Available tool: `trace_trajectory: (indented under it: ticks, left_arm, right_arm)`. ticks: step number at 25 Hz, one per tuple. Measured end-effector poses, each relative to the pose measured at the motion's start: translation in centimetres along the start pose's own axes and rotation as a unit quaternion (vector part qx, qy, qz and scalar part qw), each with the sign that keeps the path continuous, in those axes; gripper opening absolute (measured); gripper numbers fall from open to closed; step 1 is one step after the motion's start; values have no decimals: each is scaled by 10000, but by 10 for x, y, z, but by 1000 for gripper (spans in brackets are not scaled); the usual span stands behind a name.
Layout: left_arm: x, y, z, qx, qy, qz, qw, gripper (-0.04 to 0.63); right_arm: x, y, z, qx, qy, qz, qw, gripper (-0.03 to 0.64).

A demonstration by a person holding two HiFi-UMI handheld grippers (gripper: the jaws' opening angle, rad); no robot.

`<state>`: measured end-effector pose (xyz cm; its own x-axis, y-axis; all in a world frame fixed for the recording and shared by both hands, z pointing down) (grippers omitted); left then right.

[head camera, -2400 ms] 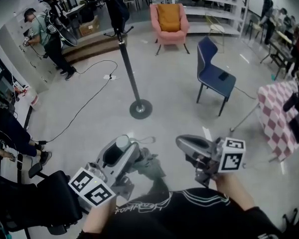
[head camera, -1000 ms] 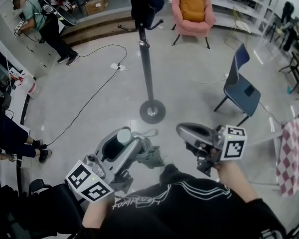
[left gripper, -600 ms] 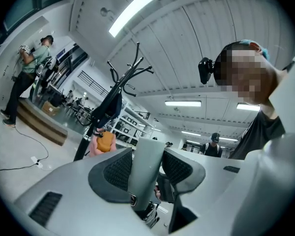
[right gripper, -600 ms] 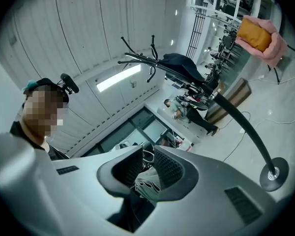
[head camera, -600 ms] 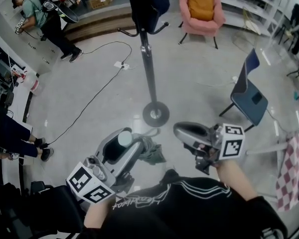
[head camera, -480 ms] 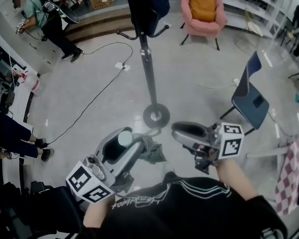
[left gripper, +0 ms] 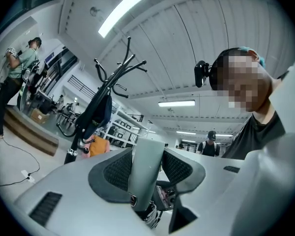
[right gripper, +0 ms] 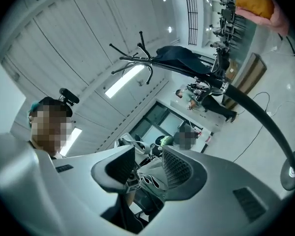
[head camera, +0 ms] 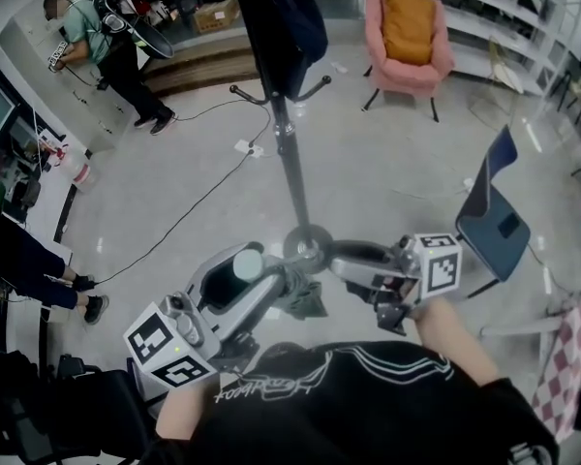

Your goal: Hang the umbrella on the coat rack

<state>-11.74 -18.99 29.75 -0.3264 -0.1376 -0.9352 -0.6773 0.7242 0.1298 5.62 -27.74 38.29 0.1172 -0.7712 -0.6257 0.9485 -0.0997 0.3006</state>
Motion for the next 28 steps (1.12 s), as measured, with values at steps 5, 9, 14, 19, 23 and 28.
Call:
trace_trajectory:
  ticks: [5,9,14,19,23,28]
  left_arm:
    - [-3,-7,-2,-138,17,-150,9998,181]
    - [-11,-9,-13,-128,140,-239,9995,181]
    - [-18,-12,-31,-24,237,-337,9991,181]
    - [-19,-15,-49,54,265,-379,9989,181]
    - [-20,-18,-62,107,211,-460,9987,181]
    - [-21,-17,-80,187,203,-511,9983,181]
  right_arm:
    - [-3,-8,5,267,-242,-191,9992,166]
    - [-1,-10,11,248,-269,-241,9990,164]
    - [2,-11,22,131,-209,-329,9992,108]
    - [12,-13,29,-11,-47,-297,9995,74]
    - [19,-15,35,-141,30,-213,9997,67]
    - [29,-20,42,-287,207,-120,9993,64]
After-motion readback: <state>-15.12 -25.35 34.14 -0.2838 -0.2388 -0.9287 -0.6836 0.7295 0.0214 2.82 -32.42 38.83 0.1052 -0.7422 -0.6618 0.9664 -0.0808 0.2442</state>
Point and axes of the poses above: the fingertips, and each gripper's own axes: y backward along the fingers, z to its right, x out of its top, the point moved 6 cm from there along y, backward along the fingers, and after that the axes turned 1 degree about x, right-handed, at the moved point
